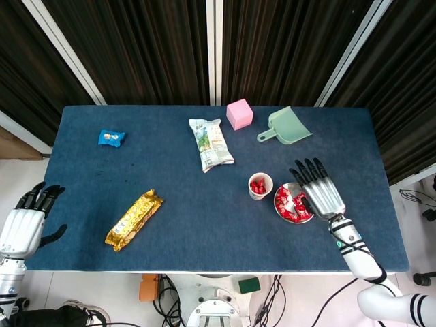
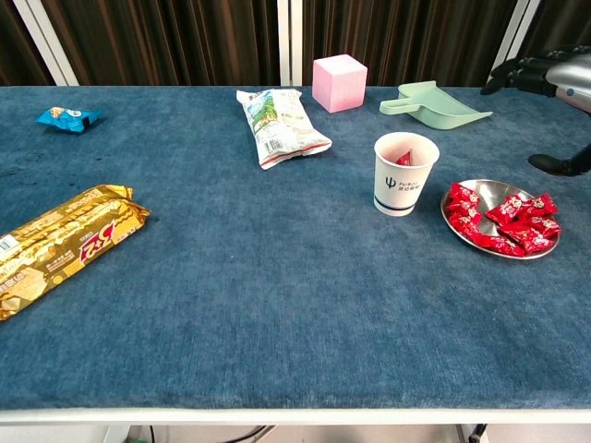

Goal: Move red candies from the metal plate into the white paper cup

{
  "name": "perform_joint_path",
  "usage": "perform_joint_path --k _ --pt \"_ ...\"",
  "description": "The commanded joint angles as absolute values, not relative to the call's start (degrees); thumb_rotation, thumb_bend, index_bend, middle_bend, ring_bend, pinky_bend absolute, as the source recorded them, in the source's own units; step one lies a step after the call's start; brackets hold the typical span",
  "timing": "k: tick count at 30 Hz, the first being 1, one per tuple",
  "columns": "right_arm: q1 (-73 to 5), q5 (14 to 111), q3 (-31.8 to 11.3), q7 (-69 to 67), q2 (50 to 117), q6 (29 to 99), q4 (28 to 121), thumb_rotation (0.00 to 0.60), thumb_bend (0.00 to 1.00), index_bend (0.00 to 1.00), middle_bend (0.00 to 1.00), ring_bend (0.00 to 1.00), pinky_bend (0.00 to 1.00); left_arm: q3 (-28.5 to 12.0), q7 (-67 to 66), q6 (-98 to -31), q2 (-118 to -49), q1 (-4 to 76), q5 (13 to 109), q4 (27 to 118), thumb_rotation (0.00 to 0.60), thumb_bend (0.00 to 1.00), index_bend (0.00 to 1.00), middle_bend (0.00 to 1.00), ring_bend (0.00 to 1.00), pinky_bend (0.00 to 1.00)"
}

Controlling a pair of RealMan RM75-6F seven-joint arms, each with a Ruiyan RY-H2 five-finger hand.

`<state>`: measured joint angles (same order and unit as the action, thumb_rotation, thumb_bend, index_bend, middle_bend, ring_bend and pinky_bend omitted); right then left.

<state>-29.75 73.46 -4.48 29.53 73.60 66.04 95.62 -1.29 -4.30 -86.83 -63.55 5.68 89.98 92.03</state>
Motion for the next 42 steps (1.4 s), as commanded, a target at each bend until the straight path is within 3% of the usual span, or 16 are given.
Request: perform_joint_path --k 1,9,23,33,42 --pt "-28.9 70.6 -3.6 30.6 73.1 64.6 94.4 0.600 0.36 0.17 0.01 0.00 0.00 -1.2 -4.5 -86.9 -63.6 5.7 90.1 92.1 0.600 0.18 0.17 0.15 0.06 0.20" --pt "-29.9 66.7 -3.5 34.0 77.3 61.9 88.6 0.600 0.36 0.25 0.01 0.00 0.00 -1.2 -4.9 -86.7 -63.7 5.7 90.1 92.2 0.600 0.18 0.17 0.16 0.06 0.20" --pt "-31.6 68.2 -2.7 34.0 83.5 59.0 80.9 0.600 0.35 0.30 0.01 0.00 0.00 -1.1 -4.1 -86.2 -63.3 6.0 90.0 92.0 0.600 0.18 0.17 0.15 0.06 0.20" --pt "-31.9 67.6 -3.1 34.1 84.8 58.6 79.5 0.600 0.36 0.40 0.01 0.00 0.00 -1.2 -4.2 -85.7 -63.4 6.2 89.5 92.2 0.600 0.18 0.17 0.16 0.06 0.20" --pt "-31.5 68.8 -3.2 32.8 85.1 59.7 78.8 0.600 0.39 0.57 0.03 0.00 0.00 -1.2 -4.2 -85.6 -63.4 6.2 89.4 92.2 0.600 0.18 0.17 0.15 0.06 0.20"
